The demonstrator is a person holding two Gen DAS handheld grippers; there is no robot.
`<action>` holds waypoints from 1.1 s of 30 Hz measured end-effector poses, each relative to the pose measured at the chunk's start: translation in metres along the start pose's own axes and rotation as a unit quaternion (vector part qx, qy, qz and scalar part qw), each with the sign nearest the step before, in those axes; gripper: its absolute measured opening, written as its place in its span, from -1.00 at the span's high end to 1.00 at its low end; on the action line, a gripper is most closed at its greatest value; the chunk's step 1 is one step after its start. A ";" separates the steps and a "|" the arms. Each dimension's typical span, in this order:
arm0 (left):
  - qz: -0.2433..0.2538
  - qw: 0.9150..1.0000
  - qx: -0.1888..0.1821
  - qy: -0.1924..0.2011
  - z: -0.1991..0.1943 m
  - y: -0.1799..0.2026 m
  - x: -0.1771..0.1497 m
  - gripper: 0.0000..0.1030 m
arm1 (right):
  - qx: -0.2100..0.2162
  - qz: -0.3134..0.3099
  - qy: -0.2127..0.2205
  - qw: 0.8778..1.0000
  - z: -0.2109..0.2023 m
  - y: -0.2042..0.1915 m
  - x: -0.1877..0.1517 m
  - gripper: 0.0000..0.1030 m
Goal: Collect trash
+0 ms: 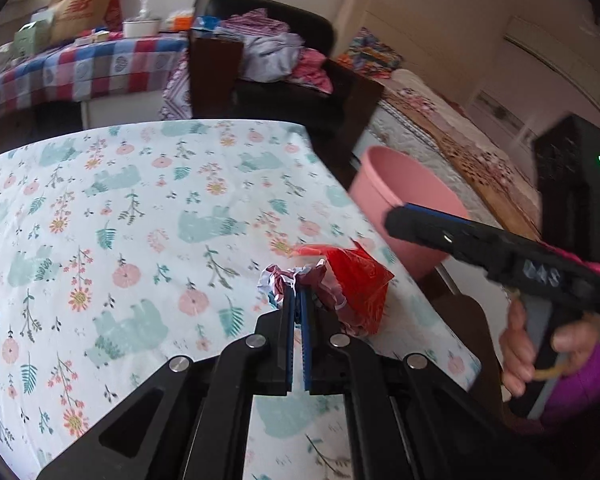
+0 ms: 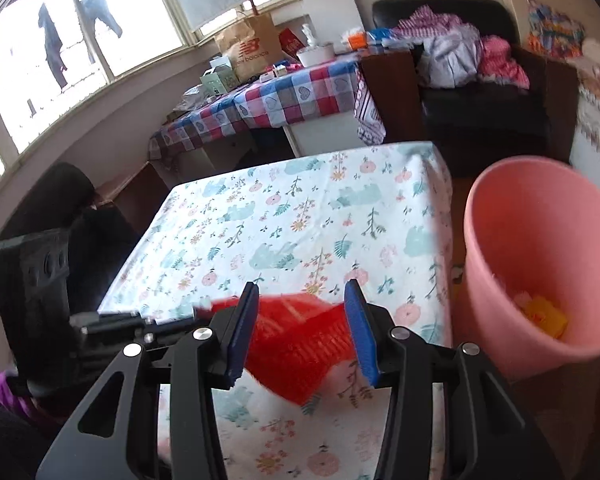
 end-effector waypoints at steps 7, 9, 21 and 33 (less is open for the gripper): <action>0.044 0.998 -0.037 0.011 -0.015 0.032 -0.005 0.96 | 0.052 -0.025 -0.018 0.998 0.008 -0.050 0.002 0.12; 0.048 0.998 -0.034 0.016 -0.020 0.032 -0.005 0.96 | 0.032 -0.053 -0.025 0.998 0.007 -0.052 -0.005 0.12; 0.012 1.000 0.014 0.016 -0.034 -0.005 -0.008 0.96 | -0.049 0.010 -0.030 0.998 -0.038 0.023 -0.052 0.12; 0.003 0.999 0.044 0.029 -0.048 -0.016 -0.005 0.96 | -0.065 0.073 0.019 0.995 -0.103 0.065 -0.066 0.12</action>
Point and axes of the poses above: each gripper's, at about its wrist camera, not at the fingertips, and z roughly the way its jaws point, y to its right, x to its top, the point moved 9 cm from there along z, roughly the way its jaws point, and after that the axes turned 9 degrees about y, right-handed, at the moved point
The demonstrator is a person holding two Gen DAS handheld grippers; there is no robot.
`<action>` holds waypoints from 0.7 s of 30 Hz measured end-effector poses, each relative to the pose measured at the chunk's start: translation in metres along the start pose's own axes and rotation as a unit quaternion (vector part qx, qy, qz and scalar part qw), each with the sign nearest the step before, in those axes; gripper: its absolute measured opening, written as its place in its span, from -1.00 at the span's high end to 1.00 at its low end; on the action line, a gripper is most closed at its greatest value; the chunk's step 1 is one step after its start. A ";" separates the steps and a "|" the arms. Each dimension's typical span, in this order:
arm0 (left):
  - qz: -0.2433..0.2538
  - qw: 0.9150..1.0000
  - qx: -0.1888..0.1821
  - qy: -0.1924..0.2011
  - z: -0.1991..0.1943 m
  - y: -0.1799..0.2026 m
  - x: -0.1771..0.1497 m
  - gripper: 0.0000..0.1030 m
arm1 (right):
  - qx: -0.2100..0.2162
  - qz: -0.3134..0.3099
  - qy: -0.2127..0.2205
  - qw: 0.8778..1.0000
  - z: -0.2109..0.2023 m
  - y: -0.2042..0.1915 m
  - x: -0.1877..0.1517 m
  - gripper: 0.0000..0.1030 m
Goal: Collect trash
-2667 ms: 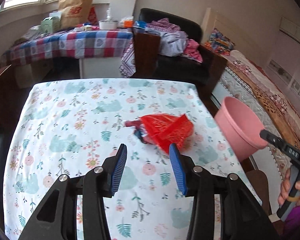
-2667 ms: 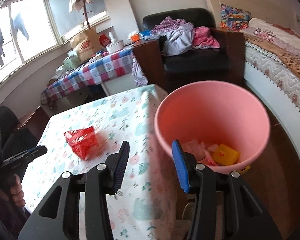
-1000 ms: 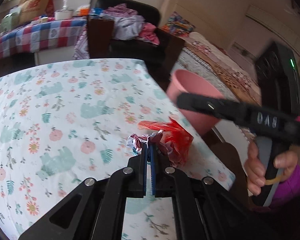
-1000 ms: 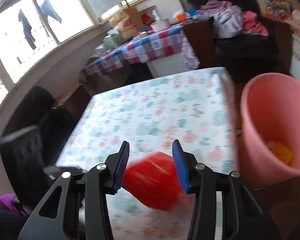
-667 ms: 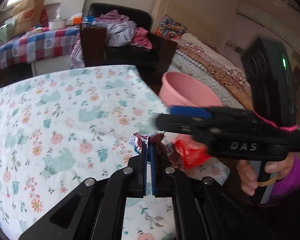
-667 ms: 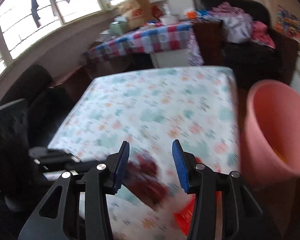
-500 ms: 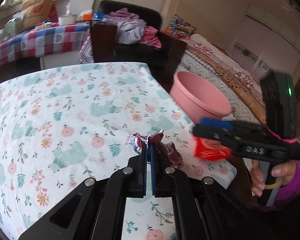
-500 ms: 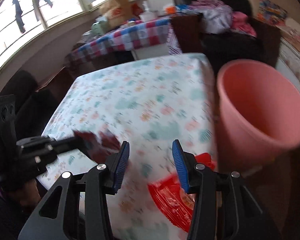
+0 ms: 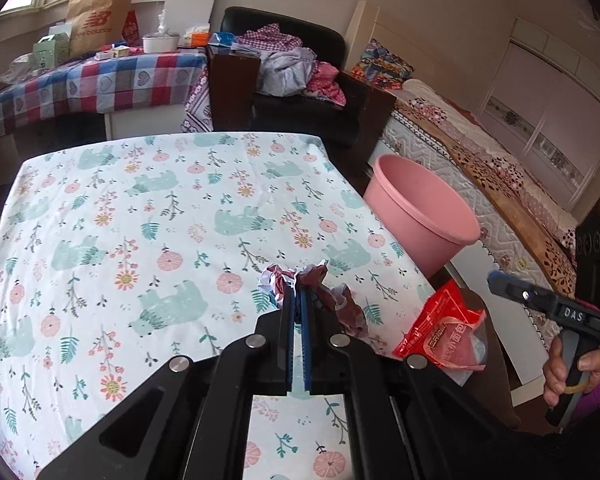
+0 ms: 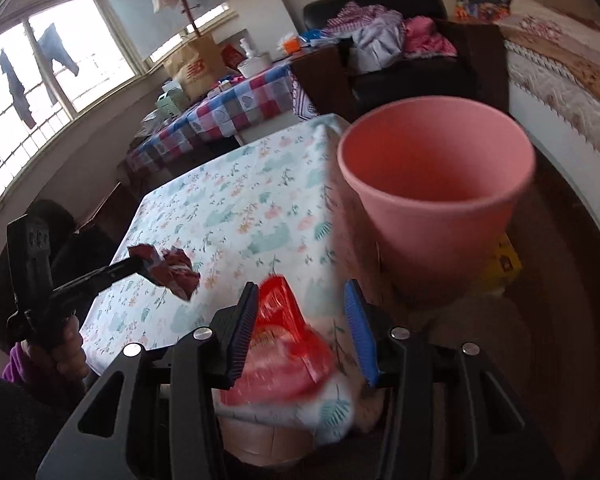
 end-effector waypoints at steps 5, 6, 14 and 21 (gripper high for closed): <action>-0.008 1.000 0.014 0.010 -0.010 -0.007 0.000 0.96 | 0.013 0.002 -0.014 1.000 -0.003 0.003 -0.013 0.12; -0.010 1.000 0.016 0.012 -0.012 -0.008 -0.001 0.96 | 0.017 -0.003 -0.016 1.000 -0.002 0.001 -0.014 0.12; -0.013 0.999 0.031 0.028 -0.031 -0.013 -0.005 0.96 | 0.039 -0.061 -0.025 0.997 0.020 -0.016 0.004 0.13; -0.018 0.998 0.032 0.045 -0.042 -0.015 0.001 0.96 | 0.050 -0.052 -0.019 0.997 0.020 -0.021 0.008 0.12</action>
Point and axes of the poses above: each gripper's, at about its wrist camera, not at the fingertips, and z roughly the way its jaws point, y to its right, x to its top, the point moved 9 cm from there along z, roughly the way its jaws point, and after that the axes turned 9 degrees about y, right-handed, at the moved point
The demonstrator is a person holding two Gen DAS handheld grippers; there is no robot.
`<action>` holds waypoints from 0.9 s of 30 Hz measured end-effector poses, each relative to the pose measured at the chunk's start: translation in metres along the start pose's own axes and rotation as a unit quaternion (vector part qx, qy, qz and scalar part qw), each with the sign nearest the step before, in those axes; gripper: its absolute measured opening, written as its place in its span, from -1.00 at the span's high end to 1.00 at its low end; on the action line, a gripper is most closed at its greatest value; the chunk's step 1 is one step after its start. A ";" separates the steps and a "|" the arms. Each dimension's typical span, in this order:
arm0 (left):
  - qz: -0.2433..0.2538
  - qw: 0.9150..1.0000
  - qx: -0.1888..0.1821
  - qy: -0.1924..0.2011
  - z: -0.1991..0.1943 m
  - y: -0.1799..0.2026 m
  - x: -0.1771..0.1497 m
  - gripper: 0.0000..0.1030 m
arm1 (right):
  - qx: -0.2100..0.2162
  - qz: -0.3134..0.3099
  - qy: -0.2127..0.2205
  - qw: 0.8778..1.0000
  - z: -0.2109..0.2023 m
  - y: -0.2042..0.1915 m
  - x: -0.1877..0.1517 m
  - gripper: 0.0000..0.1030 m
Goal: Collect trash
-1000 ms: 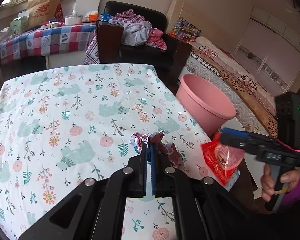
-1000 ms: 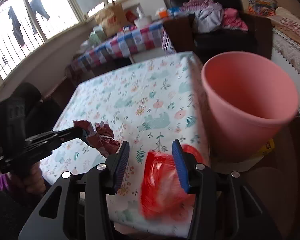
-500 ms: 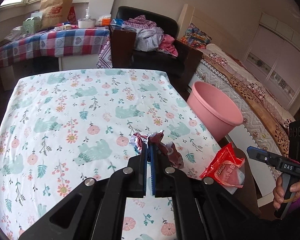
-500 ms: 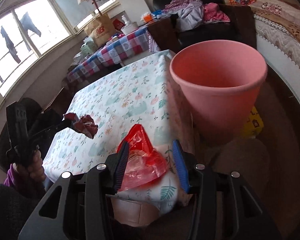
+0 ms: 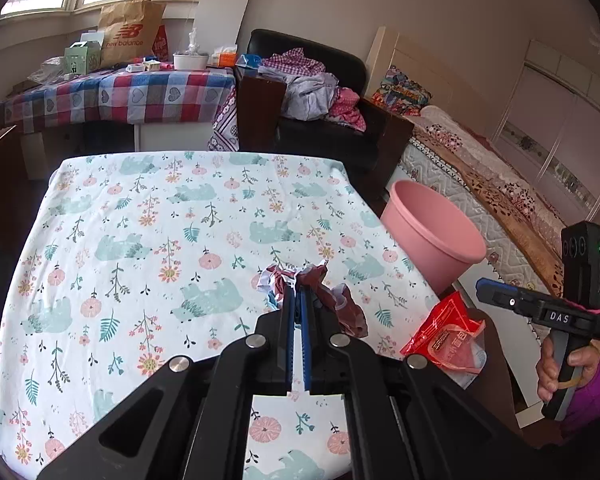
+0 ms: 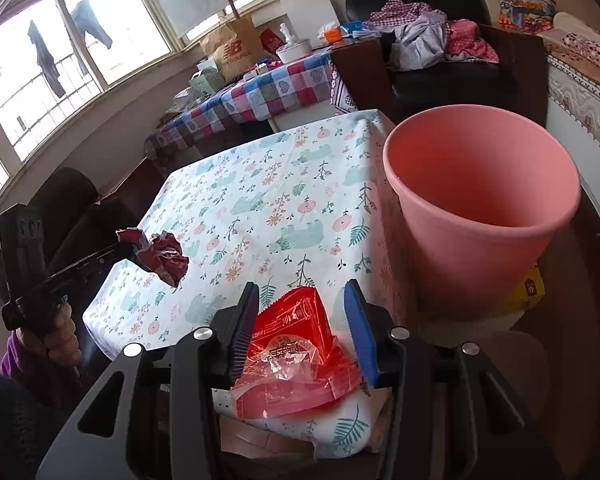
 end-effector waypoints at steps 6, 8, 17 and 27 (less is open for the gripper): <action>0.003 1.000 -0.014 0.002 0.010 0.008 0.009 0.96 | -0.018 0.025 0.015 0.999 -0.009 0.007 -0.003 0.12; 0.010 1.000 -0.020 0.002 0.015 0.014 0.014 0.96 | -0.024 0.025 0.021 0.999 -0.015 0.006 -0.002 0.12; 0.027 0.998 -0.058 0.000 0.033 0.043 0.025 0.96 | -0.046 0.027 0.033 0.998 -0.036 0.006 -0.004 0.12; 0.031 0.997 -0.067 0.008 0.025 0.050 0.026 0.96 | -0.044 0.041 0.042 0.997 -0.047 0.004 -0.010 0.12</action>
Point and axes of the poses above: each gripper's, at about its wrist camera, not at the fingertips, and z roughly the way its jaws point, y to its right, x to its top, the point moved 9 cm from there along z, roughly the way its jaws point, and after that the axes turned 9 degrees about y, right-handed, at the moved point
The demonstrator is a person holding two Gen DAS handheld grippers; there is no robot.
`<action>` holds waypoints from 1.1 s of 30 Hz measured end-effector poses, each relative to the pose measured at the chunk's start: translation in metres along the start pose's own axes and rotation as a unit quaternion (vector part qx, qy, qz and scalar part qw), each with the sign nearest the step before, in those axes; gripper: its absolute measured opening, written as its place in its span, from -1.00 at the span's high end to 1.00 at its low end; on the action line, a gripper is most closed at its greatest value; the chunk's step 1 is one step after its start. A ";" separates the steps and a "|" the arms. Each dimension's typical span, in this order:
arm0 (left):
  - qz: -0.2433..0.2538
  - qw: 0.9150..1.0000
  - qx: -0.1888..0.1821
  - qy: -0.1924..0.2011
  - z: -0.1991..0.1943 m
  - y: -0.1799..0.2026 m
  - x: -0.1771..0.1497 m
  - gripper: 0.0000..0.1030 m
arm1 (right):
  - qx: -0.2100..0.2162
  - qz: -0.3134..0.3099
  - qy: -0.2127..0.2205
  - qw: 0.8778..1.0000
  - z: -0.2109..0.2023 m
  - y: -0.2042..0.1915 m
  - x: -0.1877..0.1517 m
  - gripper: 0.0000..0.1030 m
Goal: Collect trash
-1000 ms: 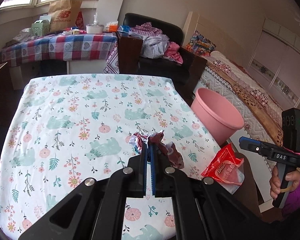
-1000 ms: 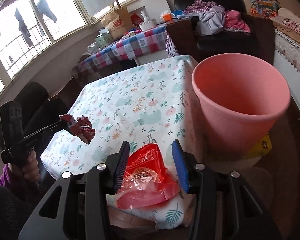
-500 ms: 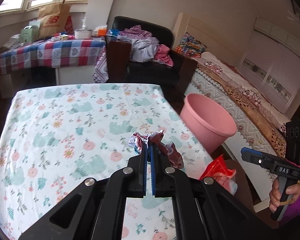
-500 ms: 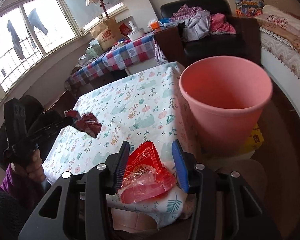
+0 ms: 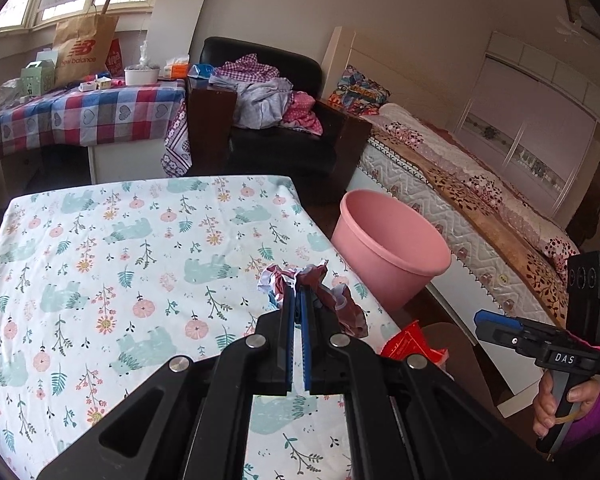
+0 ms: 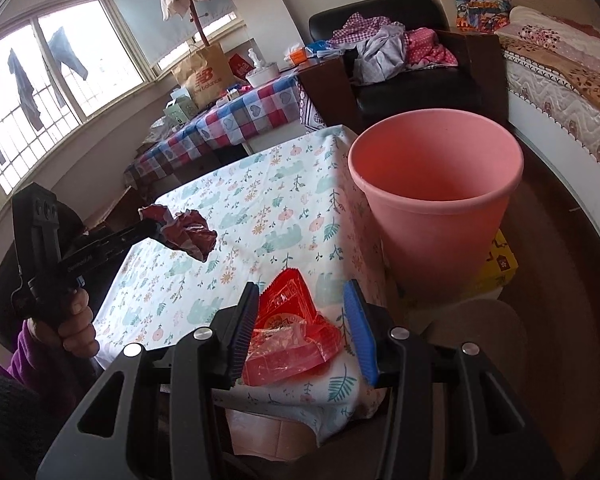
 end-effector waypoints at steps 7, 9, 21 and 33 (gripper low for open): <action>0.001 1.000 0.019 0.021 -0.021 -0.003 0.009 0.96 | 0.019 -0.007 0.015 1.000 -0.005 -0.007 0.007 0.12; 0.002 0.999 0.028 0.023 -0.024 -0.006 0.011 0.96 | 0.027 -0.006 0.013 1.000 -0.002 -0.009 0.008 0.12; -0.022 0.998 0.062 0.017 -0.035 -0.029 -0.006 0.96 | 0.054 -0.025 -0.022 0.998 0.028 -0.020 -0.004 0.12; -0.036 0.997 0.065 0.011 -0.018 -0.039 0.001 0.96 | 0.052 -0.036 -0.028 0.998 0.033 -0.024 -0.007 0.12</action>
Point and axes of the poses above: each gripper's, at about its wrist camera, not at the fingertips, and z roughly the way its jaws point, y to its right, x to its top, the point moved 9 cm from there along z, roughly the way its jaws point, and after that the axes turned 9 degrees about y, right-handed, at the moved point
